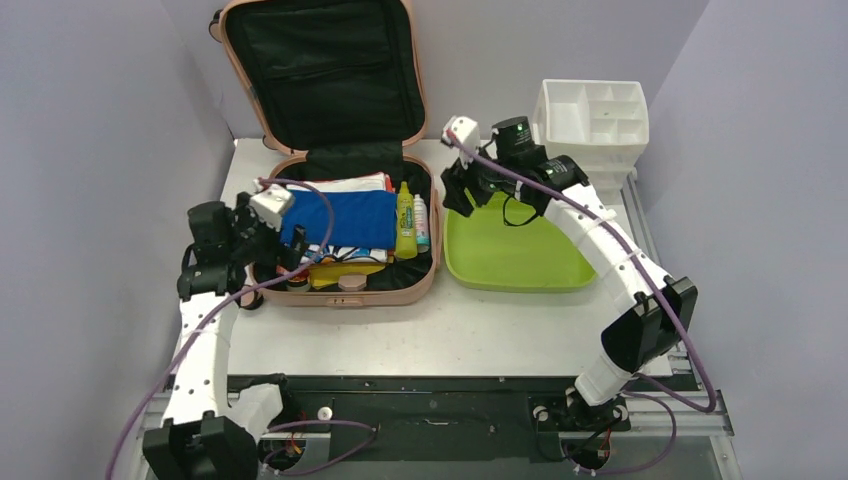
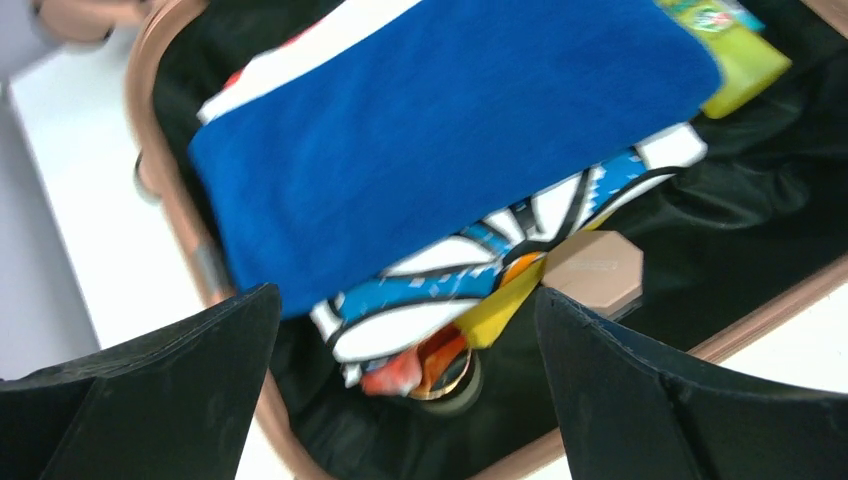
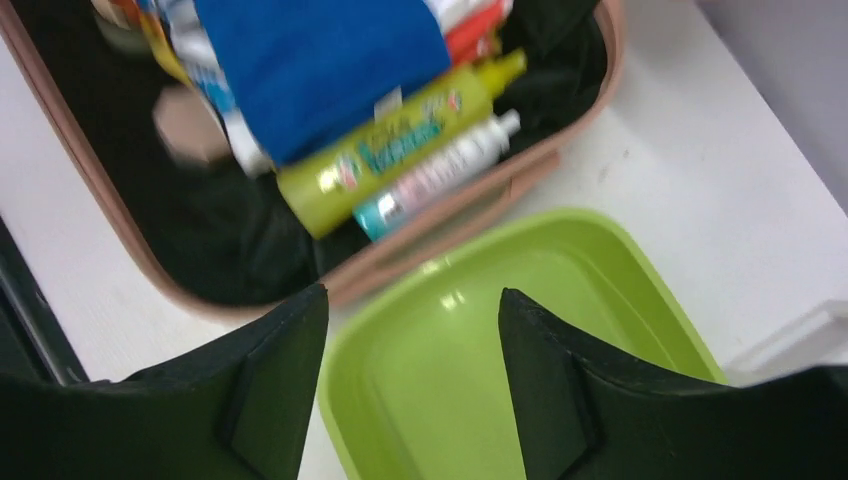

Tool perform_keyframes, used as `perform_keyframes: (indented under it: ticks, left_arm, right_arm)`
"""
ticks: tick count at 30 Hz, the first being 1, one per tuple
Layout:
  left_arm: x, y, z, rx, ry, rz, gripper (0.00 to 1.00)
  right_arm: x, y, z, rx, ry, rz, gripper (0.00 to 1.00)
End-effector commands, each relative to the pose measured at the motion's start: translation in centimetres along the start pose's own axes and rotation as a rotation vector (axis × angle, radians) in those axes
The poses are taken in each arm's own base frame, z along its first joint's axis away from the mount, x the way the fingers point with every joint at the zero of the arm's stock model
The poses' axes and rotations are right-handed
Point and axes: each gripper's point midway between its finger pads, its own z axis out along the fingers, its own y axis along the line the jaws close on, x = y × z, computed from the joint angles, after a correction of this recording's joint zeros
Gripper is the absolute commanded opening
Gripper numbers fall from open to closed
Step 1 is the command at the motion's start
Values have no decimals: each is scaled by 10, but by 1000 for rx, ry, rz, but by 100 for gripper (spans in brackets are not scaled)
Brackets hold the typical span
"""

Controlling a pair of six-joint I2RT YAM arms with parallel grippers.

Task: Open, take out, and arrange the luggage
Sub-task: Move the bin to the center of the board, then pick up the clothes from the luggage.

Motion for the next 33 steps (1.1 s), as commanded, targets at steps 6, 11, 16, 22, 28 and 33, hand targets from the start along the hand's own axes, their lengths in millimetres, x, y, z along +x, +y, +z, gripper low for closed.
perform_keyframes:
  ticks: [6,11,16,22,28,33]
  left_arm:
    - [-61,-77,68,151,-3,593,96]
    - [-65,-119,104,300,2,673,98]
    - [-43,-149,119,418,16,750,86]
    - [-16,-167,132,427,54,850,80]
    - [-4,-172,145,399,79,900,71]
    - [-2,-169,155,366,89,893,63]
  right_arm:
    - [-96,-28,53,-165,-400,817,55]
    - [-68,-80,38,-117,-508,924,53]
    - [-32,-123,8,-36,-554,1015,53]
    - [5,-142,-16,22,-577,1081,53]
    - [20,-137,-20,25,-564,1095,53]
    - [24,-134,-18,17,-553,1104,53]
